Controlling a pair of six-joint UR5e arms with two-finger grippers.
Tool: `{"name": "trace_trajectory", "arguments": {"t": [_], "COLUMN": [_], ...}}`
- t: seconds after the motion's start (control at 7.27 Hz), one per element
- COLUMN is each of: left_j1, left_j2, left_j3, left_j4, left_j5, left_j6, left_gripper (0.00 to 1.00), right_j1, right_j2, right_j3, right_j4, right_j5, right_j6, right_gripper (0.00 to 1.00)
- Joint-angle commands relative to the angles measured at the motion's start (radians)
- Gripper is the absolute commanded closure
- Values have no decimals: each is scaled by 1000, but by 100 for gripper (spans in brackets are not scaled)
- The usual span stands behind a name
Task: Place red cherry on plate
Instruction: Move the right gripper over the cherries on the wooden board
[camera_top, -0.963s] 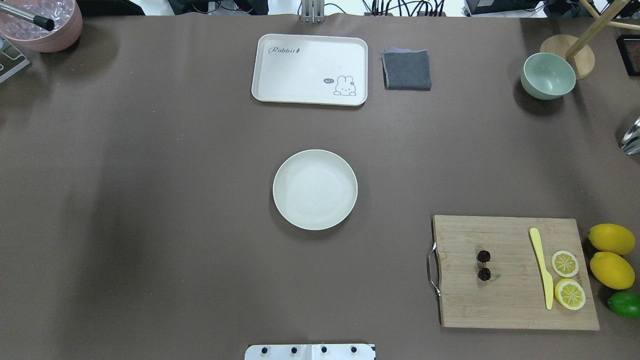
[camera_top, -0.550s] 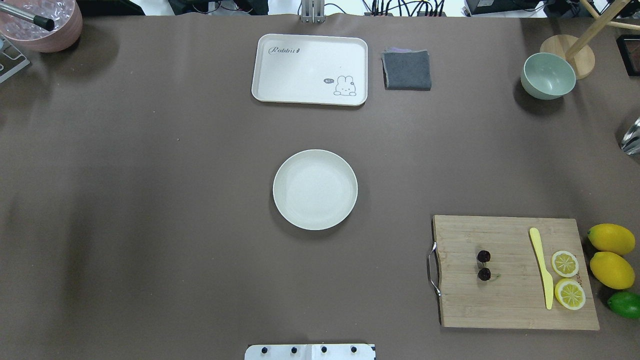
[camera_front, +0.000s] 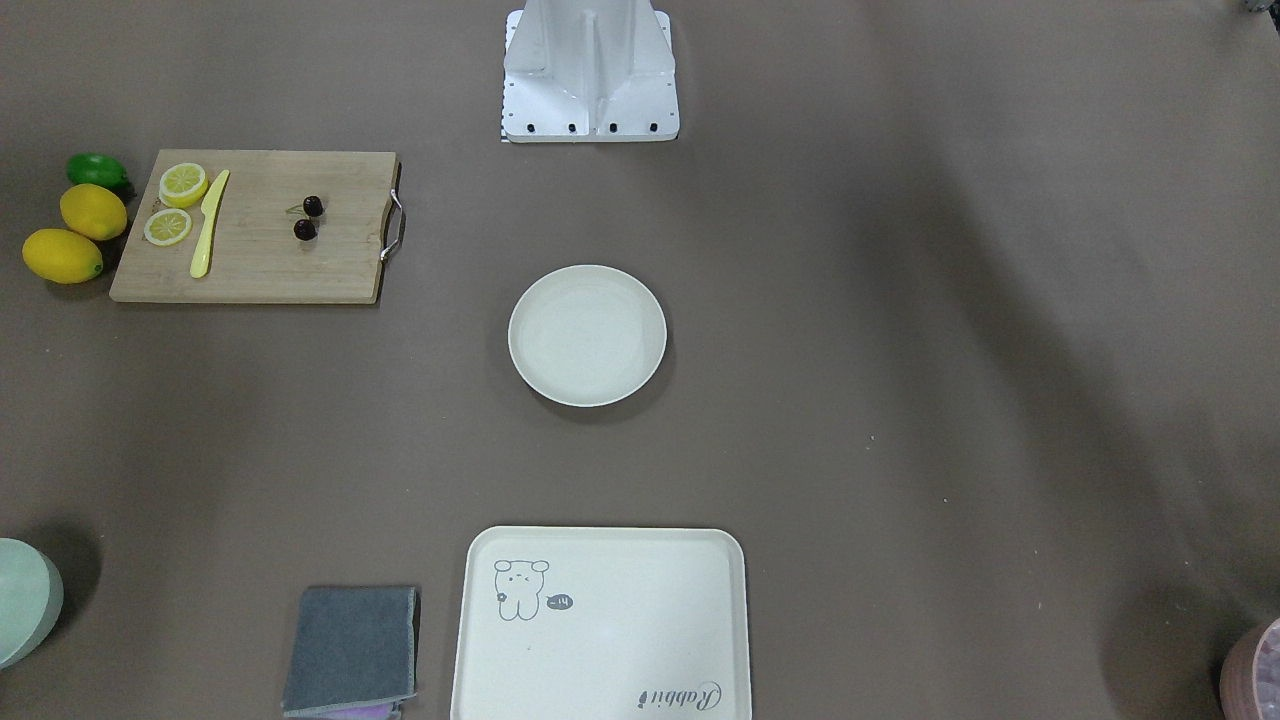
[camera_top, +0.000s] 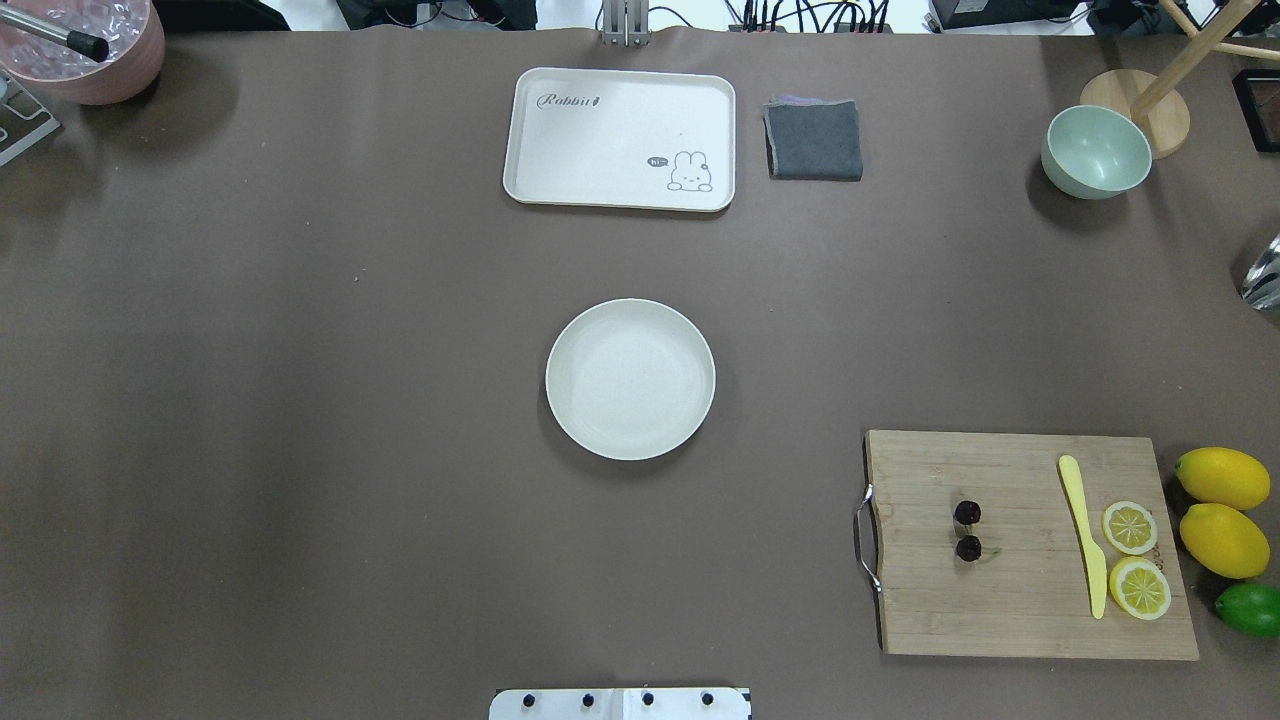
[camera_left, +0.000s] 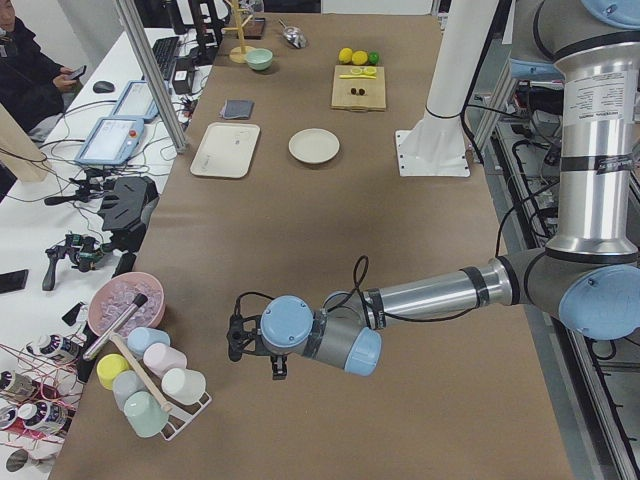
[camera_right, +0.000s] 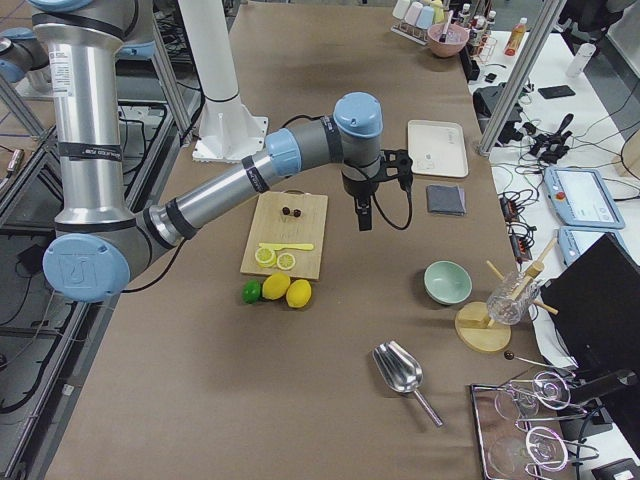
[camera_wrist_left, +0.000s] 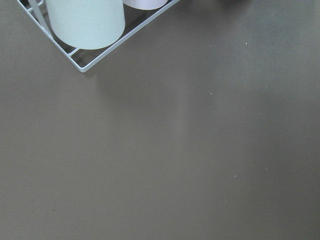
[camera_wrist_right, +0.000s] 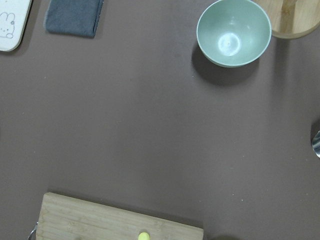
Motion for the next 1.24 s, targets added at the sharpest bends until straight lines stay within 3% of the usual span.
{"name": "trace_trajectory", "arguments": {"t": [0.0,0.28,0.55,1.1], "left_j1": [-2,11,38,92], "left_j2": [7,22,20,27], "left_j3": [-40,-100,-149,-194], "left_j4": [1,-4,-3,1], "left_j5": [-9,-17,-67,-106], "left_j6": [3,4,4,3], "left_gripper": [2,2,2,2], "right_j1": [-55,-221,-258,-458], "right_j2": [-22,-7,-100,-48], "right_j3": [151,172,155,153], "right_j4": [-53,-54,-50,-25], "right_j5": [-3,-167,-189,-295], "right_j6": [168,326,340,549], "right_gripper": [0,0,0,0]}}
